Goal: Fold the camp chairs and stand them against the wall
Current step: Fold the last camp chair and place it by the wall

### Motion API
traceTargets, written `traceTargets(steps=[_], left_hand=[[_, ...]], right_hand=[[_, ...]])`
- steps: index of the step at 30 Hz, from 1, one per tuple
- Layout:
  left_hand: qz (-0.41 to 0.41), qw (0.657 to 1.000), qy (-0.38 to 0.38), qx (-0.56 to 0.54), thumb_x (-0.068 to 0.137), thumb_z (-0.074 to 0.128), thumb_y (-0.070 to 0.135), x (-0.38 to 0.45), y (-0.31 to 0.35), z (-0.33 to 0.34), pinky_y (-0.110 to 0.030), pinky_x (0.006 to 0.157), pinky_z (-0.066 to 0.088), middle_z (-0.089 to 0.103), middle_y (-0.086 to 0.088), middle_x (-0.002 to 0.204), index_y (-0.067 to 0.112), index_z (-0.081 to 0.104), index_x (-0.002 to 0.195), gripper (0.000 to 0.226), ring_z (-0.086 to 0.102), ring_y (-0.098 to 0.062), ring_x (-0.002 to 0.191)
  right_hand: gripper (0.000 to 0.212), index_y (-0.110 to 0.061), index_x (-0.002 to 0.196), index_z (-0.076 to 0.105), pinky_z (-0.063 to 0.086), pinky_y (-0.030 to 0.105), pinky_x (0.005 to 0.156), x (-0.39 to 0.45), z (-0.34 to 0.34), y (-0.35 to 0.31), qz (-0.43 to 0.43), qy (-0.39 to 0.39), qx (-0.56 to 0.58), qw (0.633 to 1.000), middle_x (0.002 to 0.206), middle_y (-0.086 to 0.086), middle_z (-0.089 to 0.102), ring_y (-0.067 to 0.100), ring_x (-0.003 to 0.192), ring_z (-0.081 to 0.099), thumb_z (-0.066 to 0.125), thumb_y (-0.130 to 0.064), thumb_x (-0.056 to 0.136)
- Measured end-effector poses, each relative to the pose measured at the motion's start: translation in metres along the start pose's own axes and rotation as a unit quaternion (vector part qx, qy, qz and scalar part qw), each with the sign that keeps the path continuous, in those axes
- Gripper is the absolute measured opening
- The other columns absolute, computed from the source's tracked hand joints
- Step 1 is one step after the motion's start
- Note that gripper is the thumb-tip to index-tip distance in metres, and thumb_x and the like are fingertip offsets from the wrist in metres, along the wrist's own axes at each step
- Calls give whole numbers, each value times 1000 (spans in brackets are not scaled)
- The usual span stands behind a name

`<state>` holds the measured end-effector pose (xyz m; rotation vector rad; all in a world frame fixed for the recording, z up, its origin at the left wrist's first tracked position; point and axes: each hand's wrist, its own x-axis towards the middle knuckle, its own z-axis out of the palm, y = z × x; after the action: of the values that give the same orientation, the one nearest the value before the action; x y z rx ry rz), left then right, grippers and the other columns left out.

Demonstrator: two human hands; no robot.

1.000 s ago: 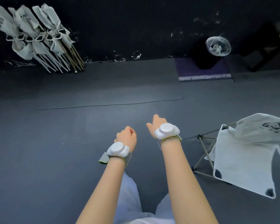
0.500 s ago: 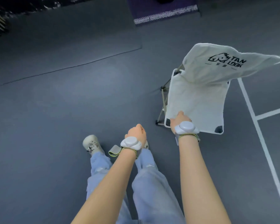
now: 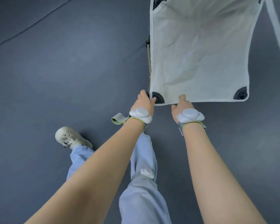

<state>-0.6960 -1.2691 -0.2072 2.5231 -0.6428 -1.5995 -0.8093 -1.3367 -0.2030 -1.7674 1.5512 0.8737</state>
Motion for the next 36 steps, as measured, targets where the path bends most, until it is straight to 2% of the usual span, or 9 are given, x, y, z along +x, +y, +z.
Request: traceTargets(steps=[2, 5, 9, 14, 18, 21, 25, 30, 36], left_hand=[[13, 1000, -8, -22, 98, 39, 42, 17, 4, 6, -44, 93, 43, 48, -12, 132, 4, 28, 135, 54, 53, -33, 117], [18, 999, -26, -38, 94, 48, 44, 40, 7, 20, -39, 80, 43, 57, -16, 112, 0, 34, 121, 53, 58, -35, 106], [4, 998, -34, -53, 93, 55, 36, 50, 7, 22, -36, 81, 41, 54, -21, 124, -4, 32, 125, 56, 55, -37, 111], [5, 998, -38, -42, 94, 53, 29, 49, 5, 17, -35, 79, 39, 54, -20, 125, -1, 29, 130, 52, 56, -33, 104], [5, 997, -25, -71, 94, 53, 20, 56, -21, -16, -37, 93, 42, 54, -16, 129, 3, 14, 145, 66, 54, -32, 113], [1, 999, -20, -48, 93, 52, 16, 62, -43, -38, -40, 96, 42, 56, -10, 124, 8, 9, 147, 70, 51, -27, 101], [-10, 1000, 3, -9, 87, 53, 15, 90, -107, -103, -40, 85, 46, 55, -14, 118, 7, 16, 142, 66, 48, -28, 85], [-17, 999, 21, 36, 86, 54, 17, 115, -176, -170, -39, 84, 43, 54, -18, 118, 5, 24, 135, 59, 49, -31, 90], [-70, 996, 26, 48, 86, 53, 15, 118, -287, -252, -36, 80, 38, 52, -12, 109, 5, 30, 129, 50, 45, -29, 87]], right_hand=[[48, -10, 141, 23, 44, 37, 76, 7, 9, 9, -6, -3, 12, 1000, 122, 21, 54, 35, 109, 55, 40, -23, 98], [60, -18, 148, 10, 49, 45, 86, 16, 25, 19, 4, -6, 35, 999, 123, 20, 52, 37, 110, 55, 42, -23, 97], [74, -15, 151, -4, 46, 46, 91, 13, 36, 20, 27, -6, 57, 998, 129, 19, 51, 37, 118, 52, 45, -20, 97], [74, -14, 151, -3, 46, 43, 86, 3, 36, 14, 46, 8, 58, 997, 128, 21, 51, 38, 114, 53, 46, -16, 96], [75, -15, 151, -6, 46, 45, 91, -8, 35, -14, 38, 3, 41, 998, 129, 19, 51, 38, 114, 53, 45, -17, 97], [74, -18, 151, -7, 46, 45, 95, -12, 32, -26, 43, -6, 32, 999, 129, 17, 51, 37, 115, 53, 43, -19, 97], [73, -18, 151, -5, 44, 49, 98, -18, 30, -78, 24, 23, 4, 999, 132, 19, 49, 39, 117, 52, 44, -20, 96], [71, -15, 150, 1, 42, 48, 94, -22, 0, -146, 1, 114, -23, 993, 136, 22, 43, 41, 122, 46, 45, -17, 95], [72, -9, 151, 6, 37, 45, 100, -49, 3, -288, -85, 177, -69, 978, 147, 20, 32, 41, 127, 41, 49, -11, 93]])
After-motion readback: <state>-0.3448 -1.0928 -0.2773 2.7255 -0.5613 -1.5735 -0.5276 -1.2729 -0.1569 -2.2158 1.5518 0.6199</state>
